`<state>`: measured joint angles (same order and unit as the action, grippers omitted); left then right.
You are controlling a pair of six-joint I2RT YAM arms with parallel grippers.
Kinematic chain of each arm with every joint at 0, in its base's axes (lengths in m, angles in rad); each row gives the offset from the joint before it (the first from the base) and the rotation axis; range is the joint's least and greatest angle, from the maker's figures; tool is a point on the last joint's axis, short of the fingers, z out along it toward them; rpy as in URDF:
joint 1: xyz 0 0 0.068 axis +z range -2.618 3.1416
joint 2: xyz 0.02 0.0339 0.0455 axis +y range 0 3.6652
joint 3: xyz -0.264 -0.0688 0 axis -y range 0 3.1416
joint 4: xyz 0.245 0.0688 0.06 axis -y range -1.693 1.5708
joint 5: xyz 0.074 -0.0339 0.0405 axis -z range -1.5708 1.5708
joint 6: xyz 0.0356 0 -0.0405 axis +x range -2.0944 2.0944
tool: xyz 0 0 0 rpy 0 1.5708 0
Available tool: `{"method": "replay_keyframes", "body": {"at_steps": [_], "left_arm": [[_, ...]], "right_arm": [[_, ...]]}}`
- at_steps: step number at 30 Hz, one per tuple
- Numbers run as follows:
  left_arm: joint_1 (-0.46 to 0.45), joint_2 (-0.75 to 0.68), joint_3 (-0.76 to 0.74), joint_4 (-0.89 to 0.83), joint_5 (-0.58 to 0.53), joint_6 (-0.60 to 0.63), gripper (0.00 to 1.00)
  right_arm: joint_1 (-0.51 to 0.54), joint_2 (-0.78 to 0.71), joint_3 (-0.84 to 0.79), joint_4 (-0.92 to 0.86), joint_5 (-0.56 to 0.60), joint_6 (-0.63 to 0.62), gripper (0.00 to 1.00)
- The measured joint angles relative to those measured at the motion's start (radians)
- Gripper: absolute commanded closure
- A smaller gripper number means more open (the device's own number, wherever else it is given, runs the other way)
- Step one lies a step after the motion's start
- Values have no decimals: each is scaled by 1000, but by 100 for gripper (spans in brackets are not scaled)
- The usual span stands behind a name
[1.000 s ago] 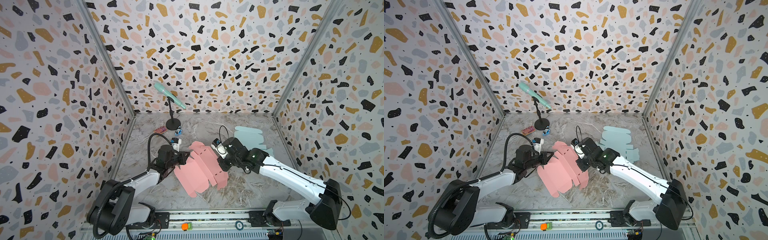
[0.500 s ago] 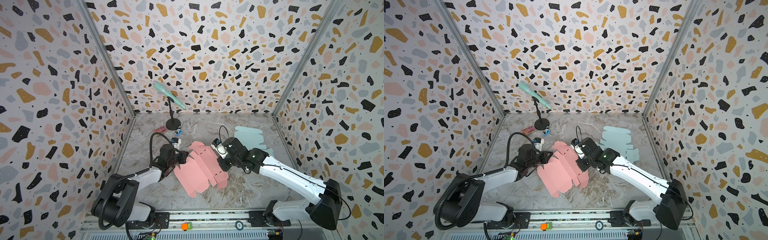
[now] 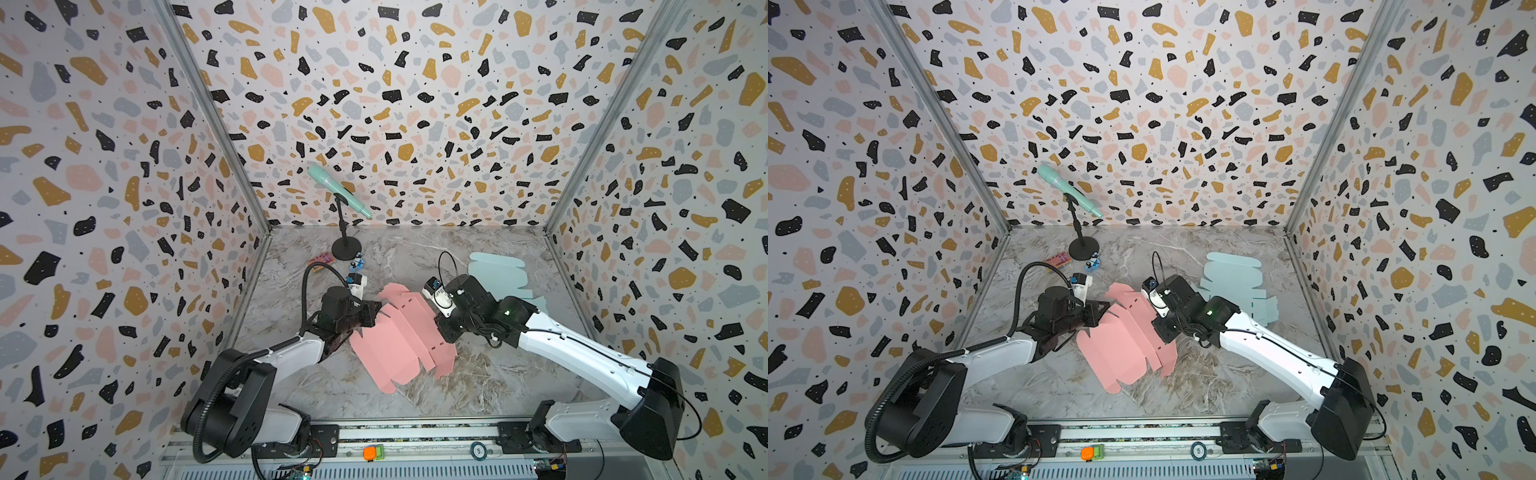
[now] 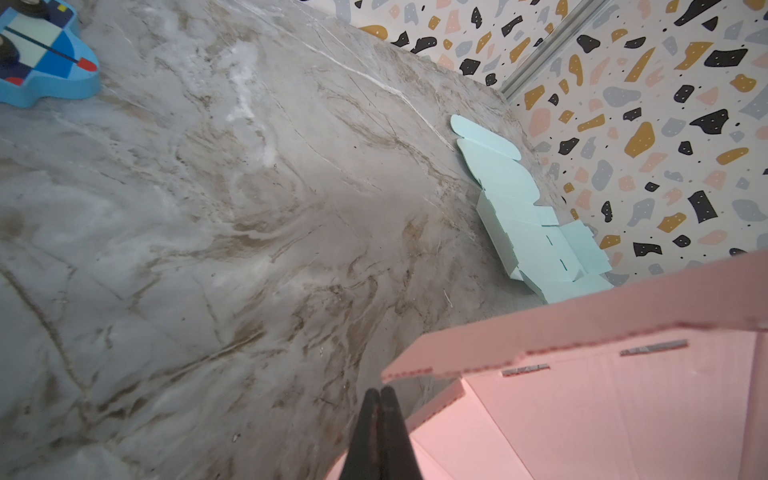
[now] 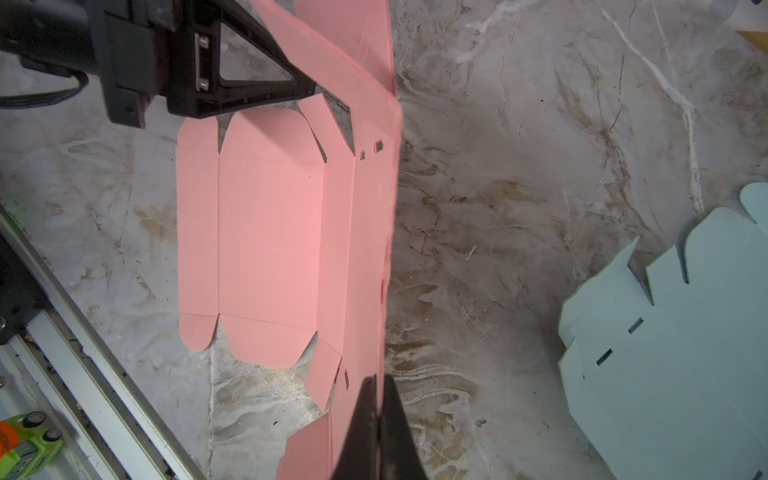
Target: Fold the paper box
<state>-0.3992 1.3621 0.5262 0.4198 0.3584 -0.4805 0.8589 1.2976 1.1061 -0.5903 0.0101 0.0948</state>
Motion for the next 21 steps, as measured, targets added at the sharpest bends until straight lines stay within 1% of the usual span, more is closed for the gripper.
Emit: {"method": "replay_keyframes", "body": {"at_steps": [10,21], "left_arm": [[-35,-77,-45,-12,-6,-1,100],[-114,-92,-76,-12,-34,-18,100]], "right_arm": [[0,0,0,0,1,0,100],[11,0,0,0,5,0,100]]}}
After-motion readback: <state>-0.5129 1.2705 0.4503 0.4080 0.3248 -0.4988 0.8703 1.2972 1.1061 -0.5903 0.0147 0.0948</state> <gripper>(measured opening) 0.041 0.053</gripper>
